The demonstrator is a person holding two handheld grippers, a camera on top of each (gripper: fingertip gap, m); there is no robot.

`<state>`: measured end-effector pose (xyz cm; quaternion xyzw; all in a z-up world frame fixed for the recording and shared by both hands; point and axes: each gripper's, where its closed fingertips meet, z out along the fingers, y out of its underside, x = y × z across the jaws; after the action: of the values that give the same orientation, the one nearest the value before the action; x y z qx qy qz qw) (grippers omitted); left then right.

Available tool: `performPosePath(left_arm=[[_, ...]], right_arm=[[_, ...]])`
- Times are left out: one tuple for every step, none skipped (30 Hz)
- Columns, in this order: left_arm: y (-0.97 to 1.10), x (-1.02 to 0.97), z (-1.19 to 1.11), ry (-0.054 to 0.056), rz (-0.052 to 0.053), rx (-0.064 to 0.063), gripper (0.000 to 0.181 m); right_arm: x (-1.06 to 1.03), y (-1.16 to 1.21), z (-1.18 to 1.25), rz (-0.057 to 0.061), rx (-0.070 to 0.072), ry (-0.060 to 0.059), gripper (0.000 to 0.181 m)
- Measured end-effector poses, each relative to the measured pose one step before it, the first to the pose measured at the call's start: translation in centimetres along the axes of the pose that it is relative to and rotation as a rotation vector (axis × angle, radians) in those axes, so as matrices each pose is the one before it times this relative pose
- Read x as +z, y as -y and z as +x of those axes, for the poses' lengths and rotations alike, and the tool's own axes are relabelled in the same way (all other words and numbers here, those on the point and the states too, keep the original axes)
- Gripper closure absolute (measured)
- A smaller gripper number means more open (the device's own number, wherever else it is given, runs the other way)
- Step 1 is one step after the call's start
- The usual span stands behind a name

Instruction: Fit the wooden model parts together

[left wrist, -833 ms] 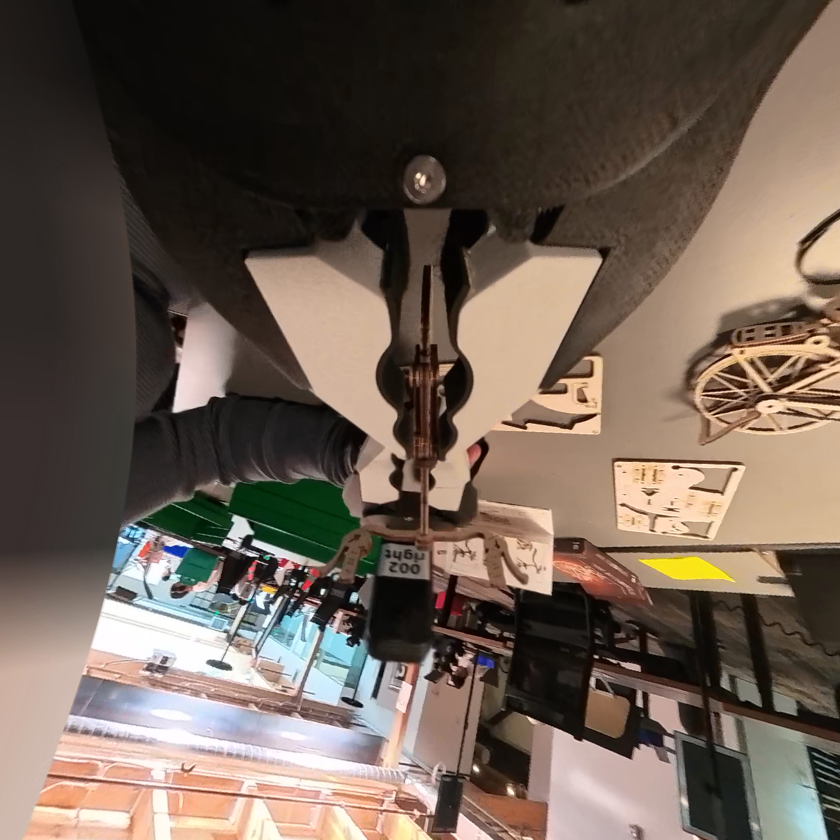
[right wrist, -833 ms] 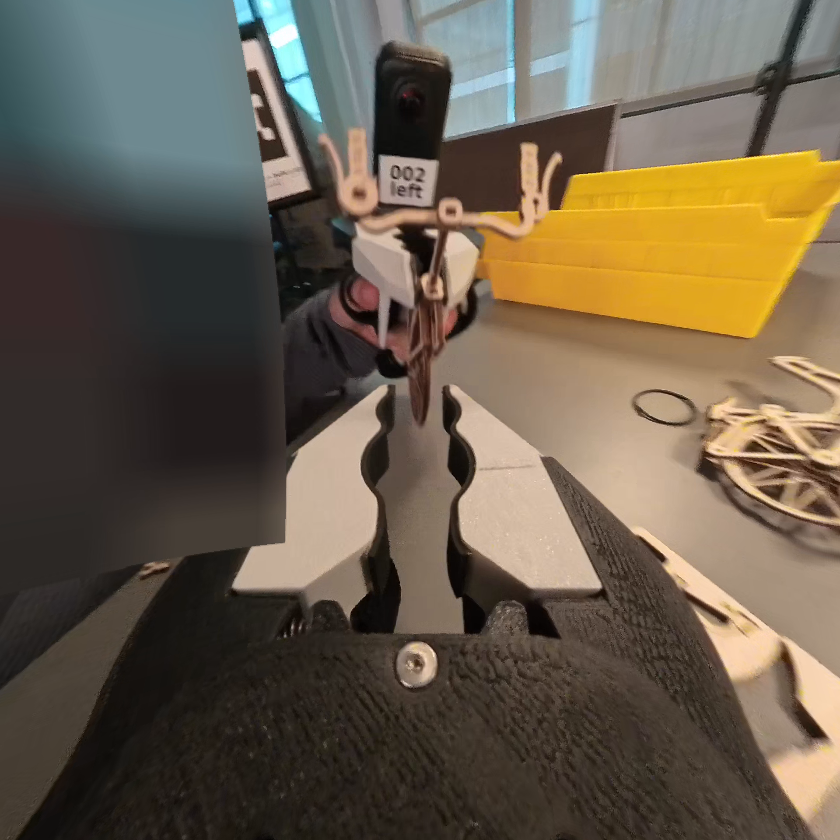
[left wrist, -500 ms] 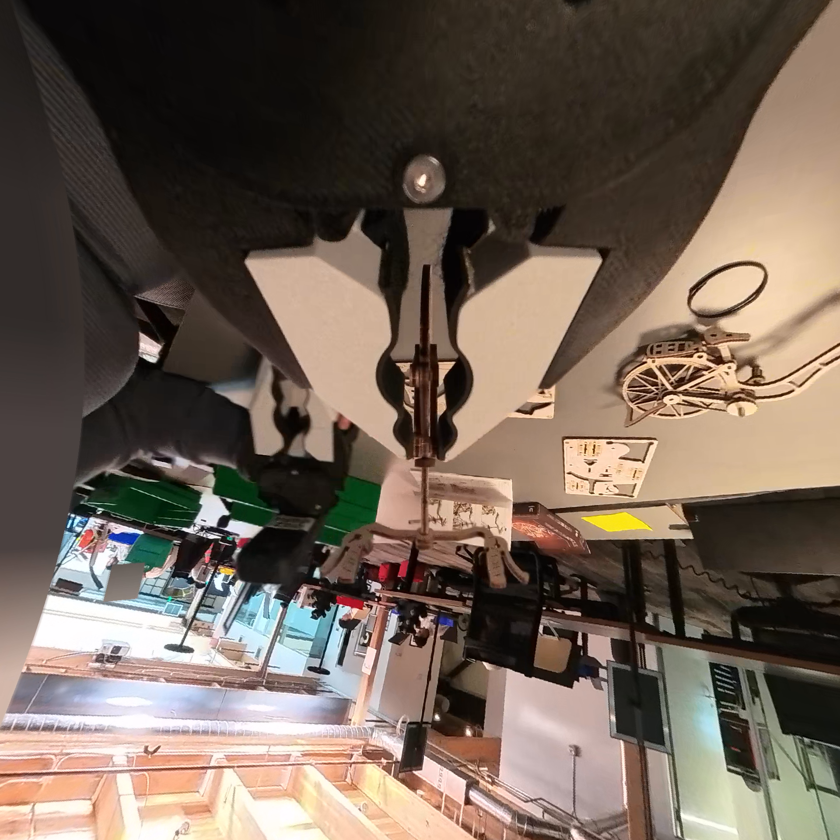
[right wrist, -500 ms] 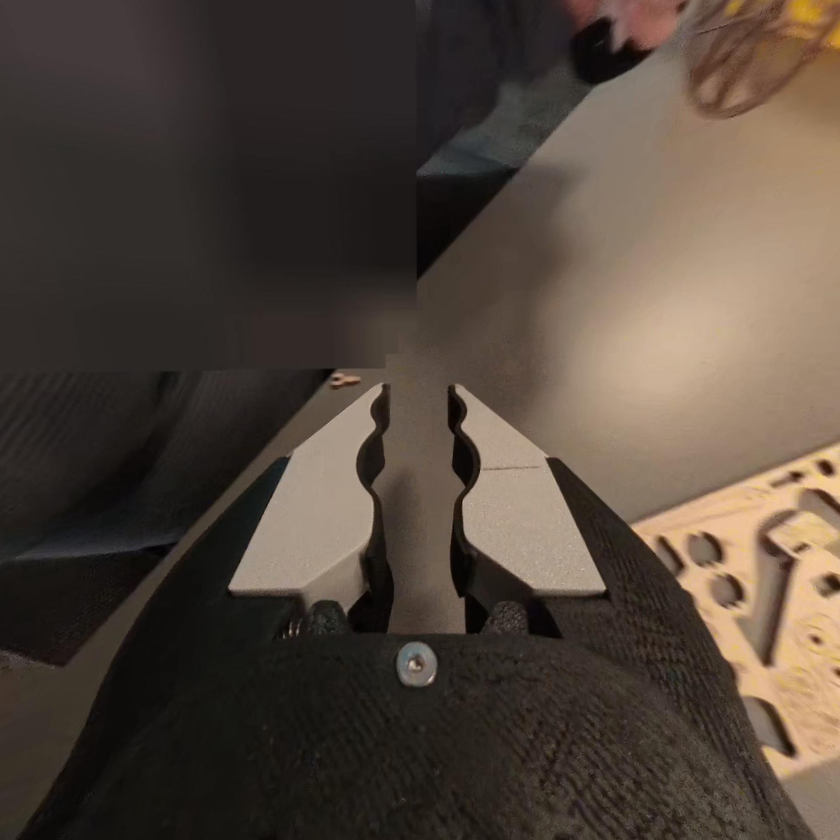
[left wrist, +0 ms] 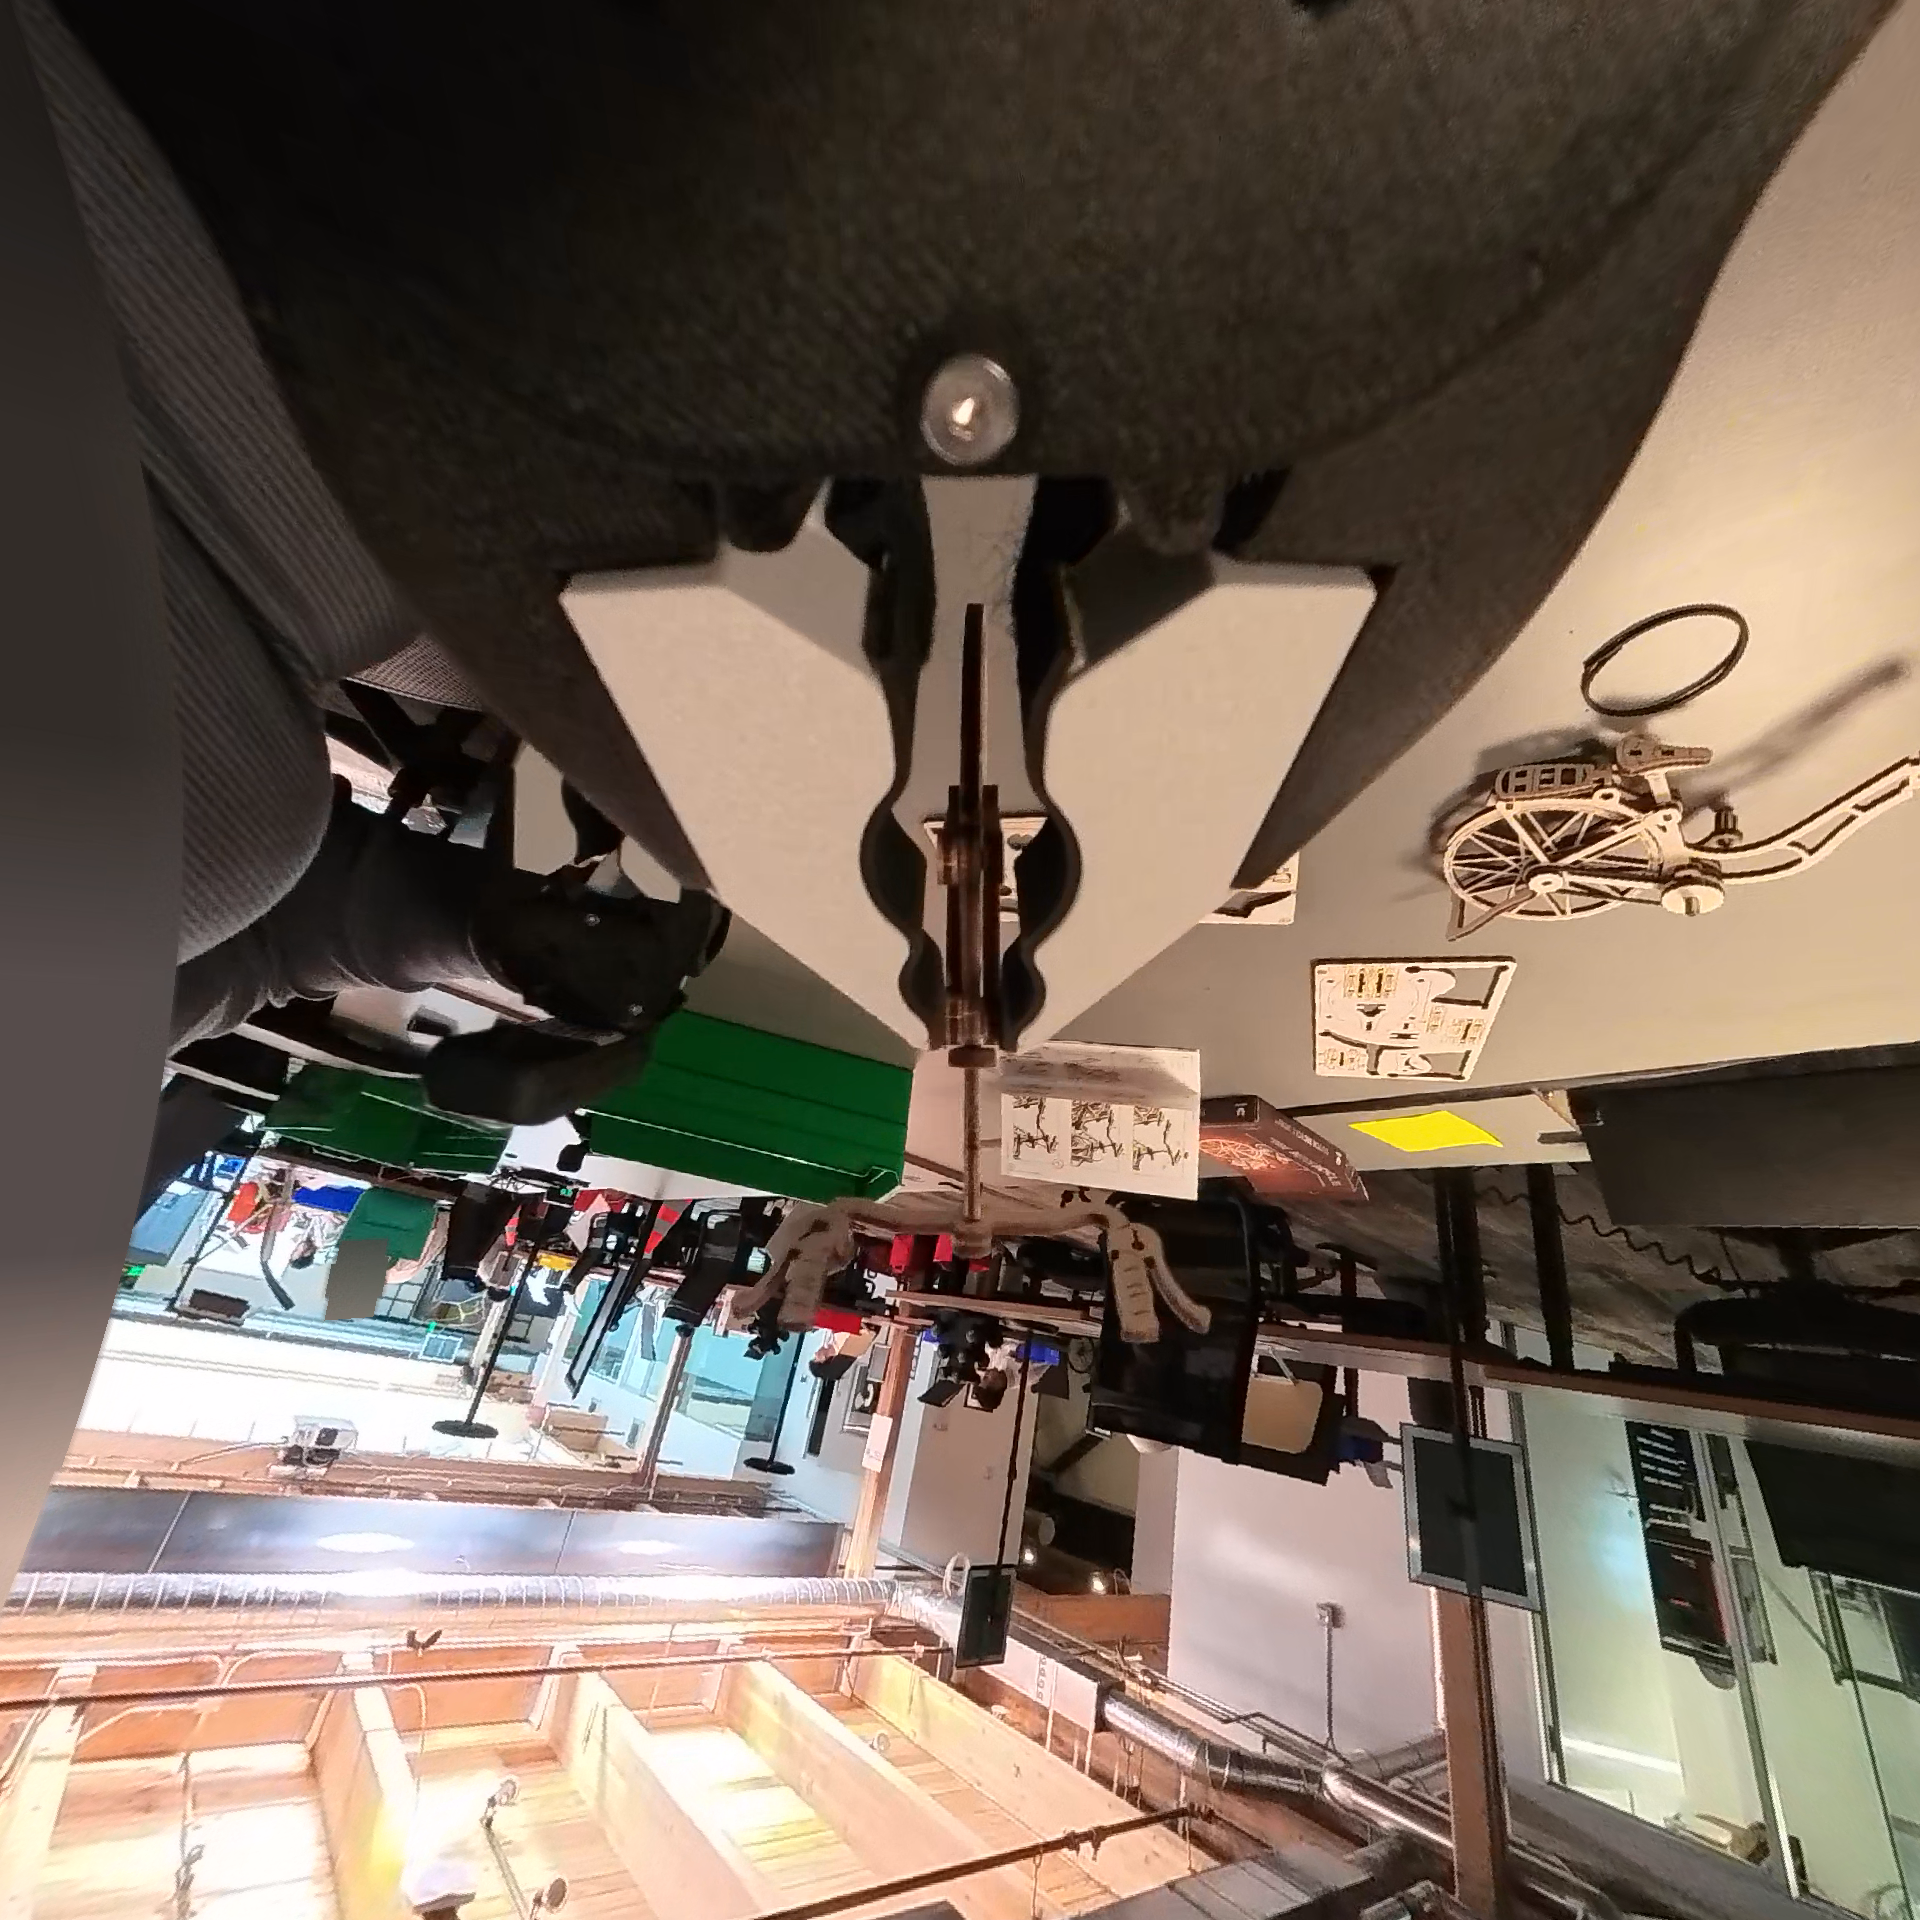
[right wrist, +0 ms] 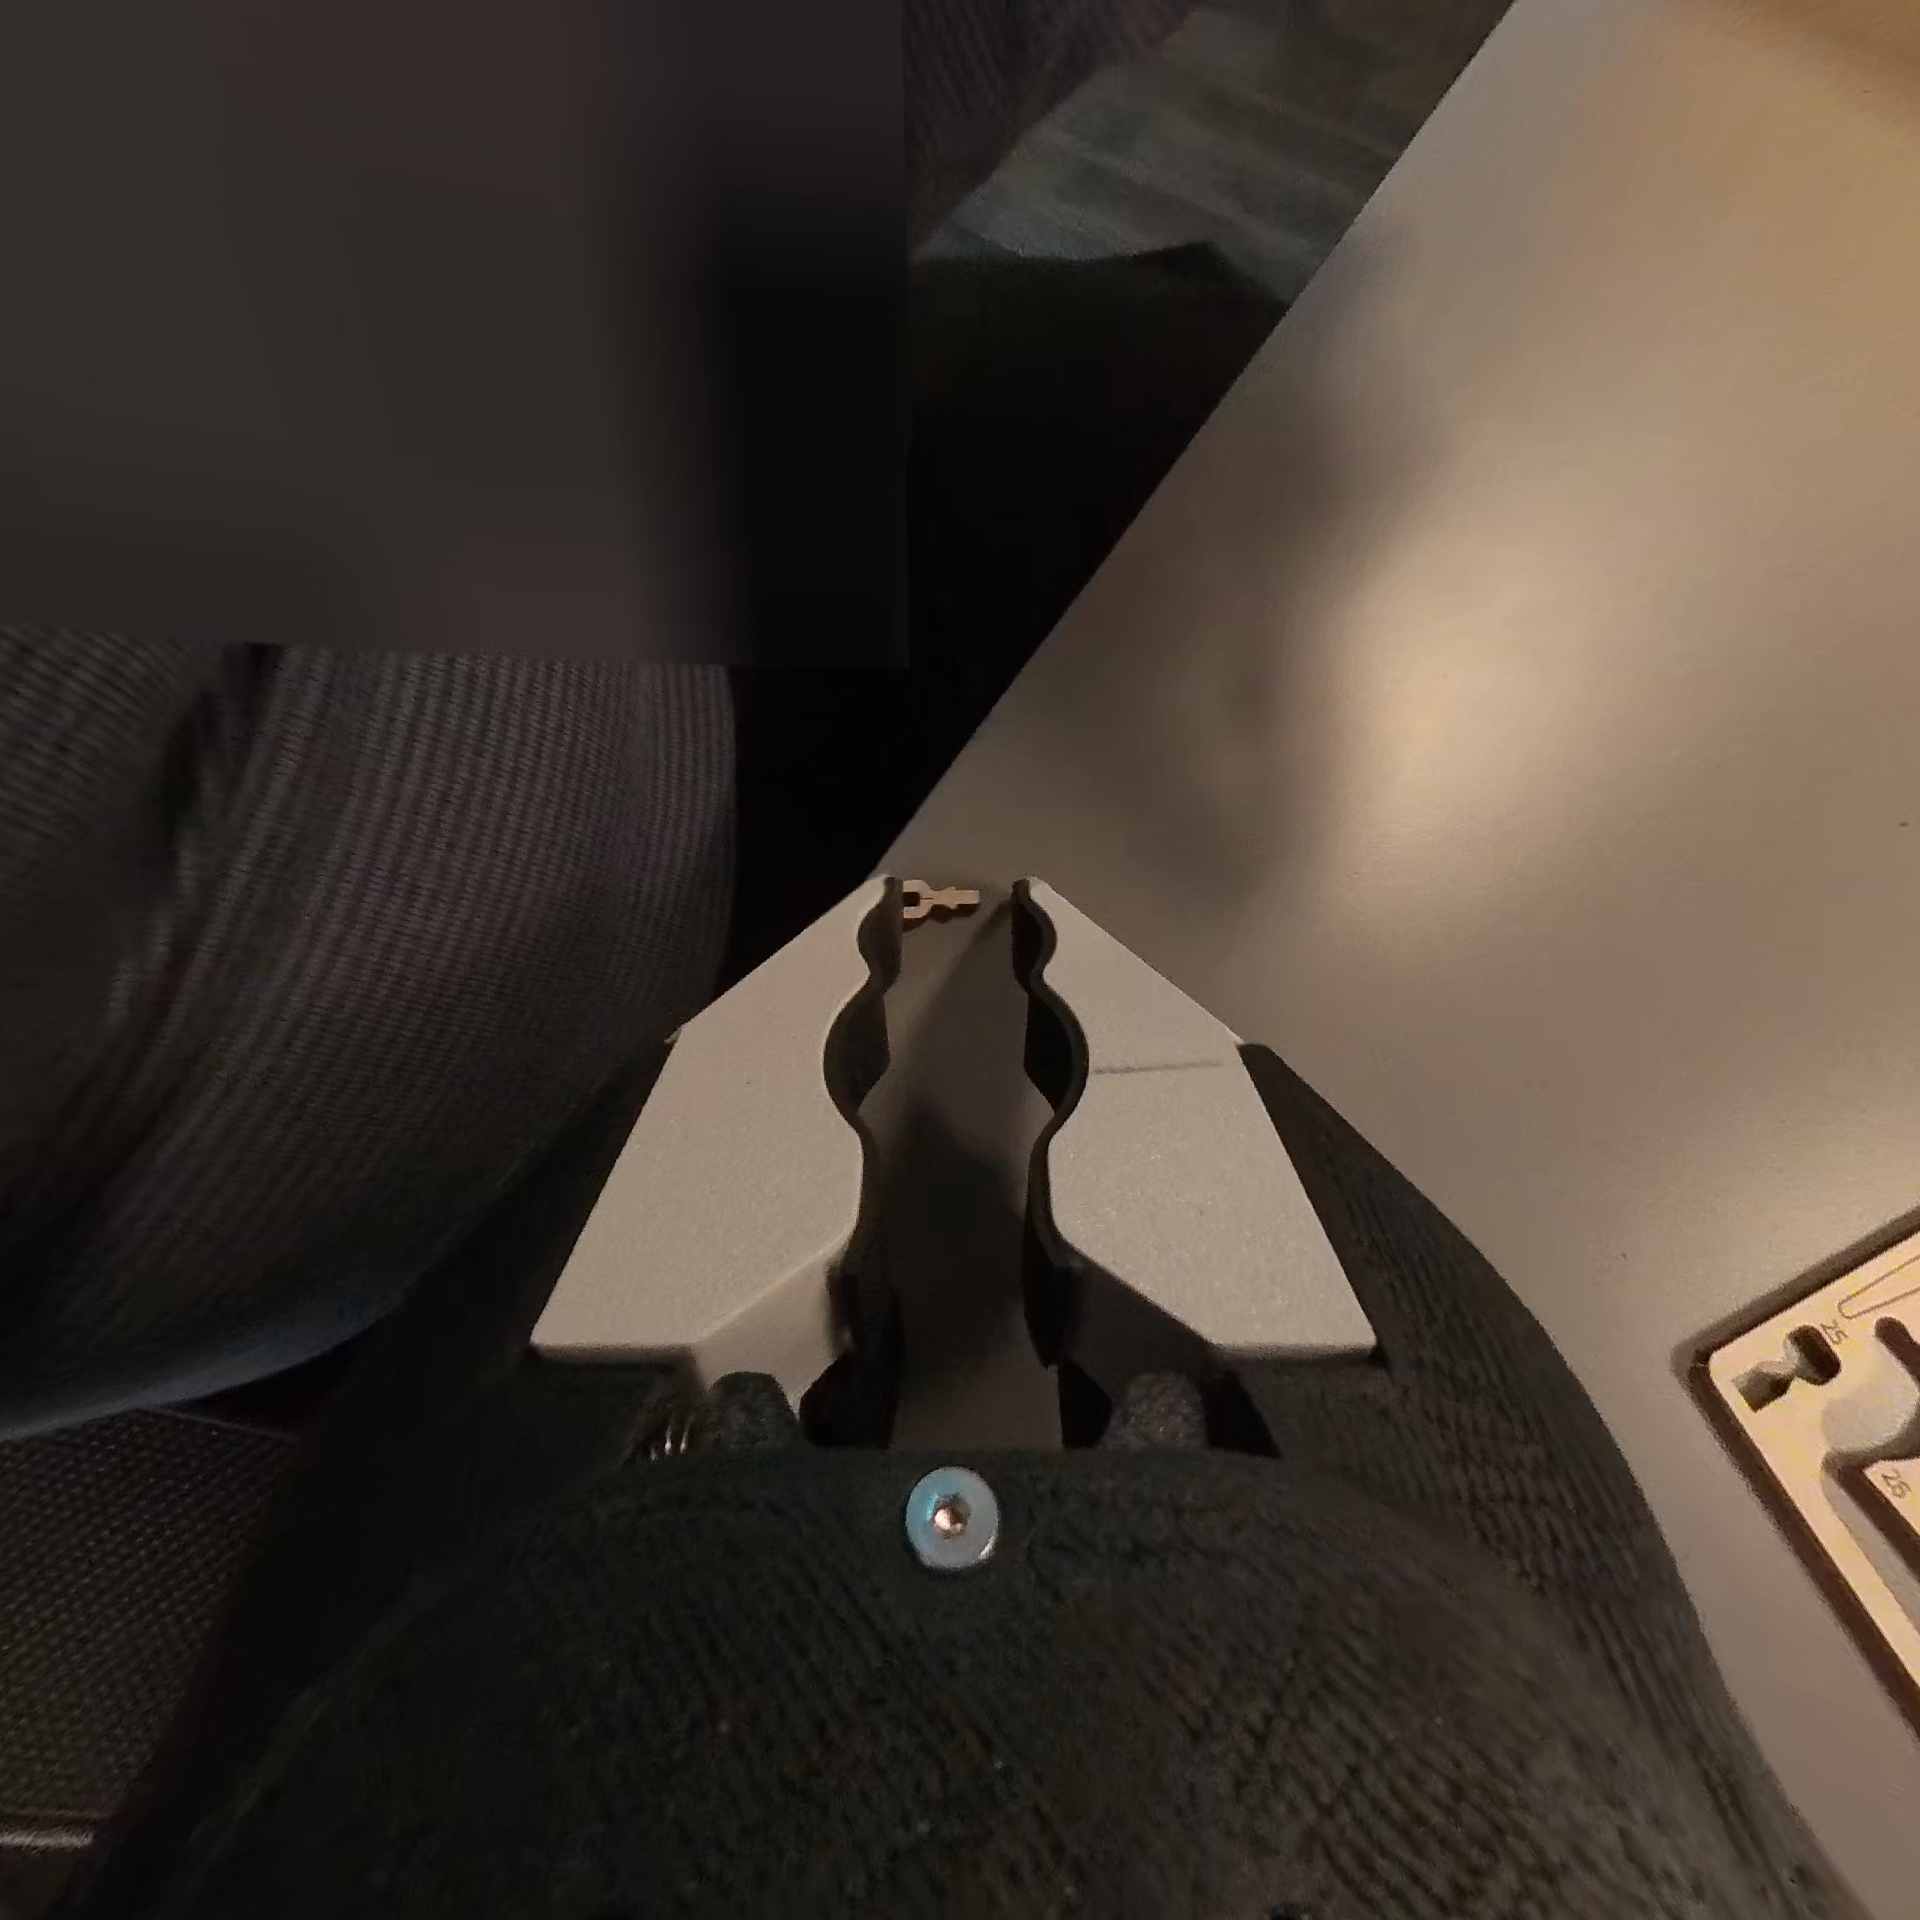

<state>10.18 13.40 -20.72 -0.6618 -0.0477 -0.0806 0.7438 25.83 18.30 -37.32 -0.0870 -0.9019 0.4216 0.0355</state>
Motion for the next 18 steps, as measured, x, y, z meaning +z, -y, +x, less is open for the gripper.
performPosePath(left_arm=[[-0.007,-0.022,-0.024,-0.0006,0.0002,-0.0013,0.172],[-0.005,-0.001,-0.044,-0.0008,0.0008,-0.0027,0.172],[0.012,0.009,-0.045,-0.0016,0.0024,-0.004,0.172],[-0.008,0.045,-0.046,-0.0029,0.0024,-0.0049,0.172],[-0.031,0.055,-0.032,-0.0031,0.001,-0.0053,0.172],[-0.059,0.076,-0.041,-0.0012,-0.0003,-0.004,0.172],[-0.063,0.092,-0.049,0.0002,-0.0014,-0.0013,0.172],[-0.051,0.086,-0.016,0.0001,-0.0014,0.0005,0.172],[-0.034,0.082,0.046,-0.0023,-0.0013,0.0013,0.172],[-0.036,0.08,0.07,-0.0028,-0.0018,0.002,0.172],[-0.055,0.06,0.048,-0.0014,-0.0032,0.0023,0.172],[-0.077,0.05,0.035,-0.0016,-0.0044,0.0015,0.172],[-0.064,0.034,0.04,-0.0031,-0.0034,-0.0004,0.172],[-0.02,0.018,0.049,-0.0042,-0.0015,-0.0019,0.172],[-0.005,0.005,0.038,-0.0033,-0.0006,-0.0018,0.172],[-0.01,-0.017,0.011,-0.0008,-0.001,-0.0012,0.172],[-0.016,-0.02,-0.015,0.0008,-0.0014,-0.0006,0.172],[-0.001,-0.023,-0.004,0.0002,-0.0003,-0.0009,0.172]], right_arm=[[0.003,-0.011,0.263,0.0013,0.0074,-0.0084,0.162],[-0.017,0.0,0.443,0.0013,0.0103,-0.0182,0.162],[-0.006,-0.009,0.514,0.0009,0.0136,-0.0206,0.163],[-0.012,-0.022,0.599,0.0,0.0219,-0.024,0.163],[-0.018,-0.035,0.746,-0.0011,0.0347,-0.0303,0.163],[-0.045,-0.034,0.707,-0.0023,0.0393,-0.0254,0.163],[-0.084,-0.021,0.532,-0.0008,0.026,-0.0156,0.163],[-0.15,0.045,0.464,0.0061,0.0121,-0.0133,0.163],[-0.193,0.168,0.339,0.0156,0.0127,-0.0046,0.162],[-0.192,0.234,0.164,0.021,0.022,0.011,0.16],[-0.142,0.179,0.103,0.0182,0.028,0.0168,0.159],[-0.099,0.035,0.158,0.0106,0.024,0.0113,0.158],[-0.064,-0.08,0.101,0.0041,0.0125,0.0107,0.158],[-0.056,-0.03,-0.097,0.0027,0.0045,0.0185,0.158],[-0.047,0.057,-0.15,0.0032,-0.0025,0.0161,0.158],[-0.021,-0.006,0.061,-0.0031,-0.0091,0.0,0.158],[-0.013,-0.109,0.175,-0.0112,-0.0111,-0.0078,0.158],[-0.001,-0.155,0.127,-0.0157,-0.0091,-0.0067,0.157]])
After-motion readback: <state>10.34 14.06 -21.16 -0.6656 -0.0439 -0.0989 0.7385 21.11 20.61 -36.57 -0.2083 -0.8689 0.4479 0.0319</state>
